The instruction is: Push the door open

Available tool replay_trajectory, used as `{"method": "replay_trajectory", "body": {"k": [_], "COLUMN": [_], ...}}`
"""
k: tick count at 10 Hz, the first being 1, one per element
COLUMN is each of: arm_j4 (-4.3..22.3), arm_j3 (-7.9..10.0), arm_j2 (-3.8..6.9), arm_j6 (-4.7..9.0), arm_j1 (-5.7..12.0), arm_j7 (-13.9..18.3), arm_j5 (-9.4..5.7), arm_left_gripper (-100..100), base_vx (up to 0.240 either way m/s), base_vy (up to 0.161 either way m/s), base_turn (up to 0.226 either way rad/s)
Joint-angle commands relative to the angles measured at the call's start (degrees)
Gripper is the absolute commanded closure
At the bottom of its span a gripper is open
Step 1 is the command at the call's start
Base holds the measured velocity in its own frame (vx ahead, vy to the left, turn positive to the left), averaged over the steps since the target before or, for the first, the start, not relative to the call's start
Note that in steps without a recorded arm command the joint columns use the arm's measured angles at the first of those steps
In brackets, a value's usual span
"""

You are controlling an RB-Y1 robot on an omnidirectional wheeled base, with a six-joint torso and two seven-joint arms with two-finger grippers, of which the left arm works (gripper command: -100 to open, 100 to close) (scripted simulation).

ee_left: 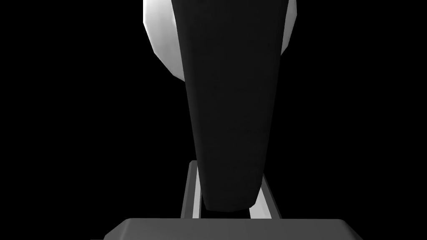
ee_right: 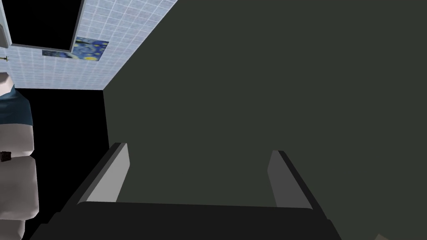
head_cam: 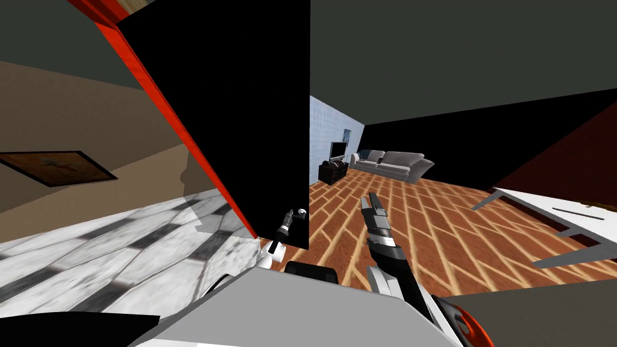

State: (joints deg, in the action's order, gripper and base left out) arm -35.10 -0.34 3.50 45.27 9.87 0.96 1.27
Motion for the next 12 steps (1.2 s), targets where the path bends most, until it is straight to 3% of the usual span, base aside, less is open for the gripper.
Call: {"method": "replay_trajectory", "body": {"k": [1, 7, 12], "arm_j4": [0.1, -0.2, -0.4], "arm_j3": [1.35, 4.27, 7.08], "arm_j2": [0.63, -0.3, -2.91], "arm_j6": [0.47, 0.45, 0.44], "arm_j1": [0.13, 0.07, 0.02], "arm_j7": [-0.9, -3.2, -5.4], "arm_j5": [-0.63, -2.11, -3.53], "arm_left_gripper": [100, 100, 100], "base_vx": [0.165, 0.182, 0.175], "base_vy": [-0.087, -0.098, -0.103], "base_turn": [0.116, 0.085, 0.101]}}
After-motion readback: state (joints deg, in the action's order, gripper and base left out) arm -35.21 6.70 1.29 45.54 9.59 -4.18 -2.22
